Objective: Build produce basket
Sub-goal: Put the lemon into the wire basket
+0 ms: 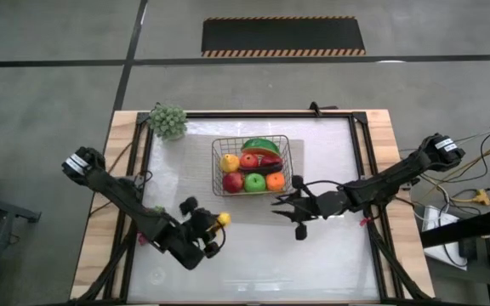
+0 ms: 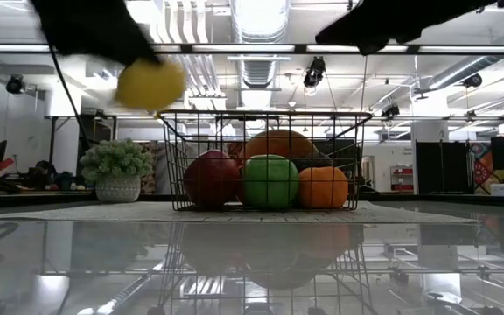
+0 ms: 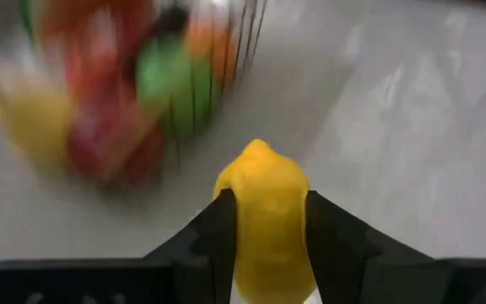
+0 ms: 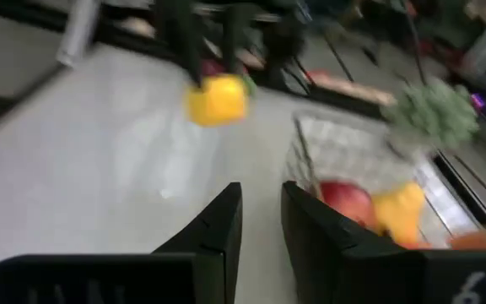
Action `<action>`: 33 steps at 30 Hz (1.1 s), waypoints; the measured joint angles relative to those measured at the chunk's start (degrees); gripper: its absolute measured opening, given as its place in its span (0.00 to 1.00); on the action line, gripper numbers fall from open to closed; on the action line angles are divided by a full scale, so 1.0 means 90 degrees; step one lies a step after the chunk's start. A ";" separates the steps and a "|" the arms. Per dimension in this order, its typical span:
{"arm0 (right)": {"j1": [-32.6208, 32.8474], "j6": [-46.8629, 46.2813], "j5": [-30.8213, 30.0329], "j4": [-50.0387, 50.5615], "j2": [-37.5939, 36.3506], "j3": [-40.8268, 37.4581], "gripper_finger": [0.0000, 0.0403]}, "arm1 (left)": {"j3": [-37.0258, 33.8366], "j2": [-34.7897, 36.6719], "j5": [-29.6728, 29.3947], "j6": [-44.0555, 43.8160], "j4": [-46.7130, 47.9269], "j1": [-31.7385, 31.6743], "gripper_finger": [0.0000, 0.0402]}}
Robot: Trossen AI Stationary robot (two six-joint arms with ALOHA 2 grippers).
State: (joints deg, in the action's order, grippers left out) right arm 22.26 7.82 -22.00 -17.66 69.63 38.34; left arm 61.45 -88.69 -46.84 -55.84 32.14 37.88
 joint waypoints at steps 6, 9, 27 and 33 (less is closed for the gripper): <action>0.0000 0.0198 0.0494 -0.2014 0.0002 -0.0503 0.24 | -0.0212 0.0486 -0.0426 0.4717 -0.2886 -0.0290 0.25; 0.0000 0.0116 0.0495 -0.2338 0.0002 -0.0618 0.32 | -0.0653 0.0586 0.0197 0.6564 -0.4751 -0.0453 0.25; -0.0072 0.0018 0.0576 -0.3640 0.1060 -0.0078 0.72 | -0.1955 0.0567 0.2175 0.7925 -0.8392 -0.1507 0.25; -0.0092 0.0260 0.0164 -0.3545 0.1323 0.0237 0.71 | -0.1965 0.0564 0.2648 0.7926 -0.8505 -0.1548 0.25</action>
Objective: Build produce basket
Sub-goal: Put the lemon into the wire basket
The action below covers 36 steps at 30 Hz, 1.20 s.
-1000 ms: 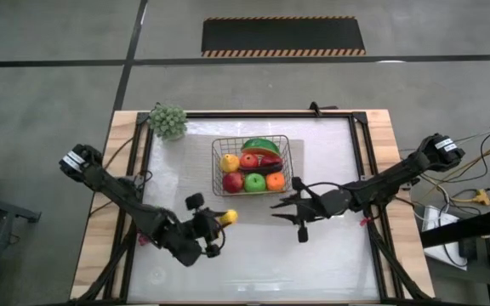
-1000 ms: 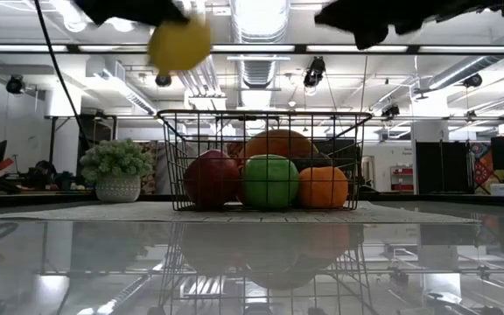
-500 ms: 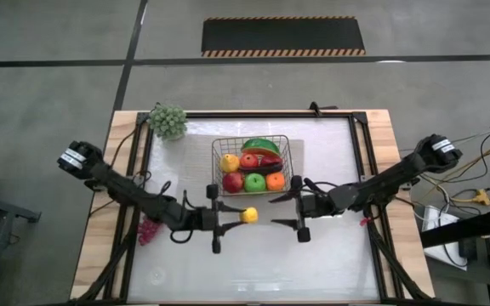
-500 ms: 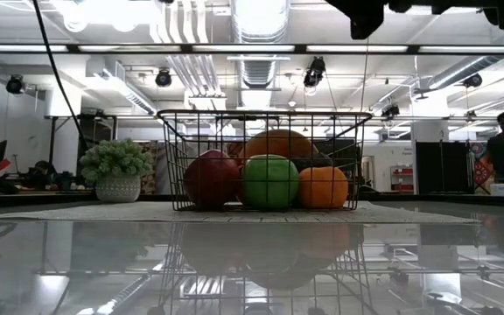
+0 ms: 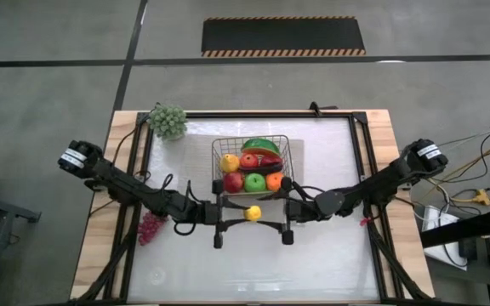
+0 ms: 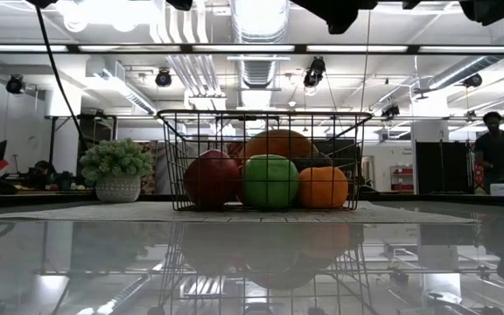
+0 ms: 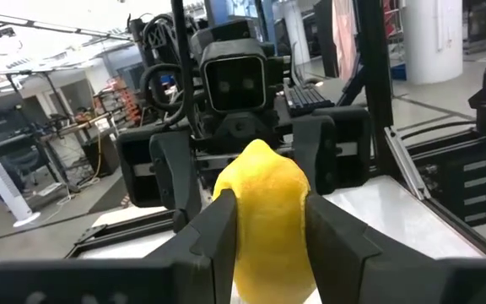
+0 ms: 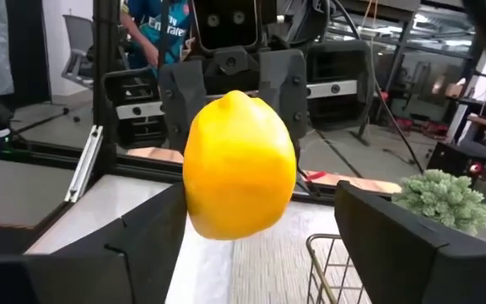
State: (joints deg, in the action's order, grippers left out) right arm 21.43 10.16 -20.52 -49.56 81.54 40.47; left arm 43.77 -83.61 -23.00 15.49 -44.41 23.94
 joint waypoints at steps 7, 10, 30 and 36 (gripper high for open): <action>-0.0002 0.0126 0.0060 0.0015 -0.0022 0.0015 0.54 | -0.0005 0.0000 -0.0005 -0.0003 -0.0035 -0.0034 0.27; -0.0046 0.0110 0.0337 0.0016 -0.0024 0.0021 0.43 | -0.0007 0.0000 0.0023 -0.0010 -0.0051 -0.0077 0.29; -0.0207 -0.0172 0.0452 0.0522 -0.0134 0.0034 0.19 | -0.0177 0.0021 -0.0123 0.0008 0.0033 -0.0119 0.52; -0.0487 -0.0854 0.0430 0.1304 -0.0470 0.0077 0.19 | -0.0420 0.0505 -0.0399 0.0416 0.0501 -0.0124 0.62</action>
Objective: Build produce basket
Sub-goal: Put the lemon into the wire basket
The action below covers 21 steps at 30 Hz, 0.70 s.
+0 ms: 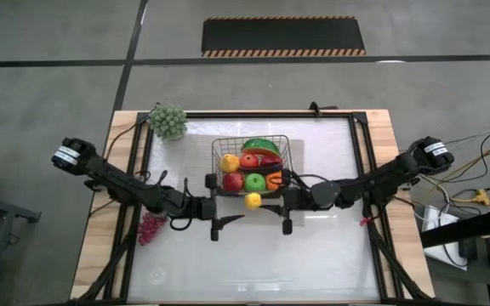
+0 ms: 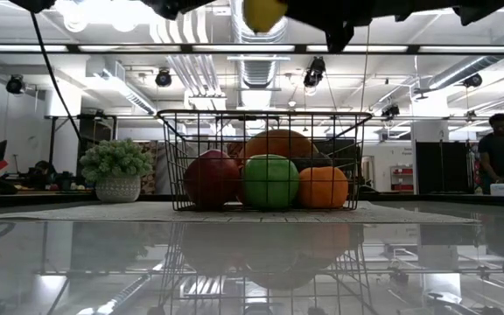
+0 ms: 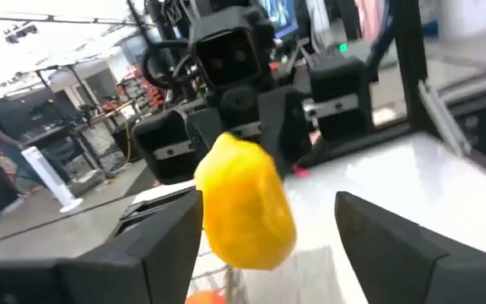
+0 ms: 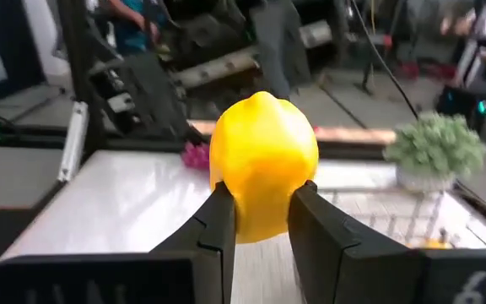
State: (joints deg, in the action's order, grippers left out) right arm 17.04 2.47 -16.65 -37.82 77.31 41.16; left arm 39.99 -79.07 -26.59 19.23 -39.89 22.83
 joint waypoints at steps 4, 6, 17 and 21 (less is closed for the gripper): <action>-0.0290 -0.0420 -0.0001 0.1065 -0.0091 0.0394 0.19 | -0.0195 0.0526 -0.0123 0.0517 0.0446 0.0000 0.63; -0.0479 -0.0585 0.0001 0.1651 -0.0042 0.0732 0.19 | -0.0373 0.0863 -0.0242 0.0913 0.0442 -0.0004 0.63; -0.1539 -0.0909 0.0000 0.4482 0.0977 0.2628 0.19 | -0.1508 0.2631 -0.0442 0.1241 0.0437 -0.0032 0.63; -0.1910 -0.0793 0.0013 0.4939 0.1676 0.3144 0.19 | -0.1741 0.2899 -0.0439 0.1263 0.0170 -0.0032 0.63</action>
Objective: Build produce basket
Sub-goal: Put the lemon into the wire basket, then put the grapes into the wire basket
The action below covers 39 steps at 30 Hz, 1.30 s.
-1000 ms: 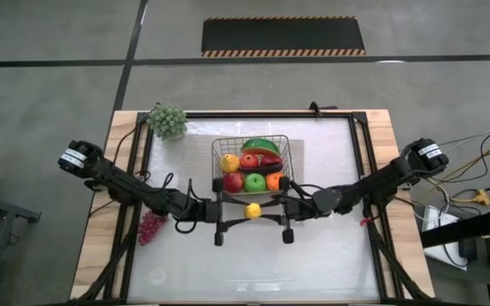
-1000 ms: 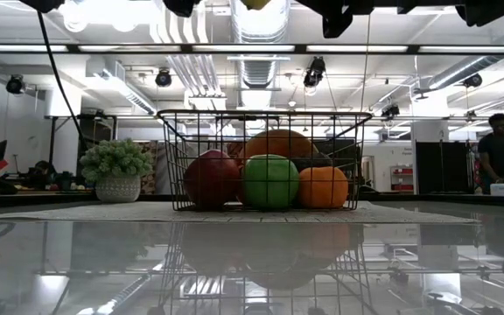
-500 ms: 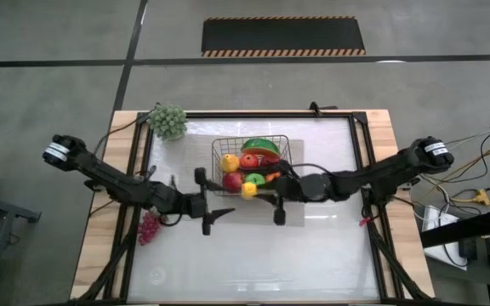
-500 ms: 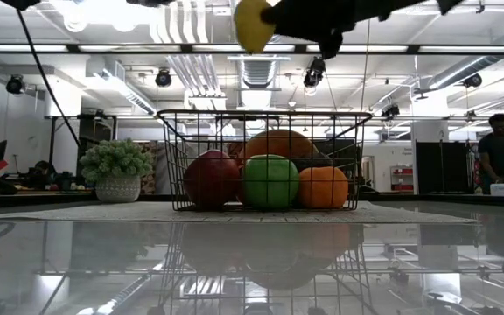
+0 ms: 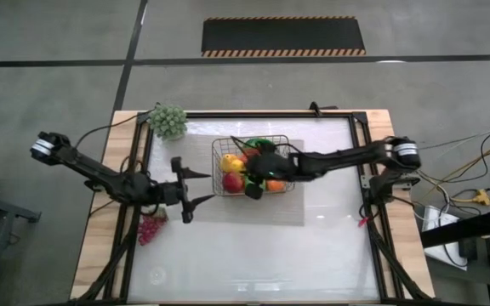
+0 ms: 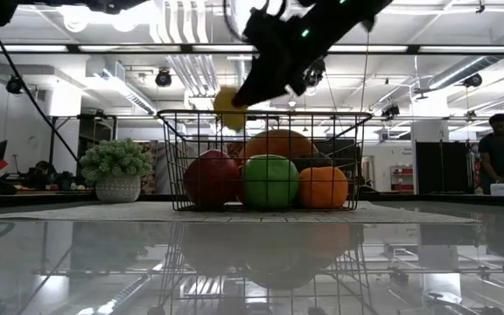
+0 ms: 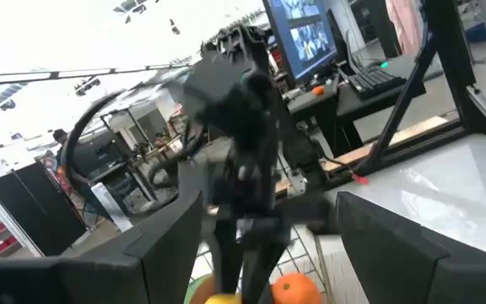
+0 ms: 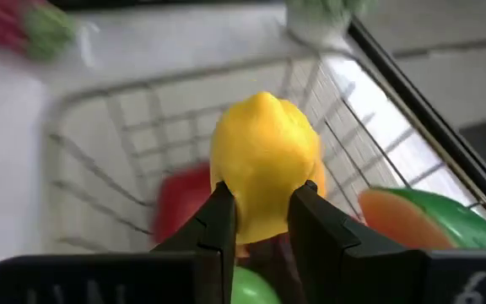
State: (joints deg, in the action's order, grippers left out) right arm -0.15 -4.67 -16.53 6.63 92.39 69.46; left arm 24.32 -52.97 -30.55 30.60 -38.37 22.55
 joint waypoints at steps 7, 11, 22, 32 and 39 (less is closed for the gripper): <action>-0.0416 0.0025 -0.0010 0.1102 0.0984 0.0976 0.19 | -0.0127 0.0299 0.0001 0.0032 -0.0006 -0.0005 0.63; -0.0451 0.0040 -0.0001 0.1651 0.1295 0.1434 0.21 | -0.0124 0.0314 0.0002 0.0150 -0.0007 -0.0005 0.63; -0.0478 0.0035 -0.0090 0.1907 0.1514 0.1704 0.33 | -0.0122 0.0277 0.0002 0.0203 -0.0017 -0.0005 0.63; -0.0473 0.0106 -0.0175 0.1975 0.1422 0.1695 0.49 | -0.0122 0.0269 0.0005 0.0193 -0.0015 -0.0005 0.63; -0.0388 0.0090 -0.0178 0.2276 0.1036 0.1695 0.50 | -0.0122 0.0234 0.0007 0.0184 -0.0014 -0.0005 0.63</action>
State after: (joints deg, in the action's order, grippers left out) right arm -3.64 -3.85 -18.13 27.12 101.72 84.71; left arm 23.22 -50.87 -30.48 32.25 -38.49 22.50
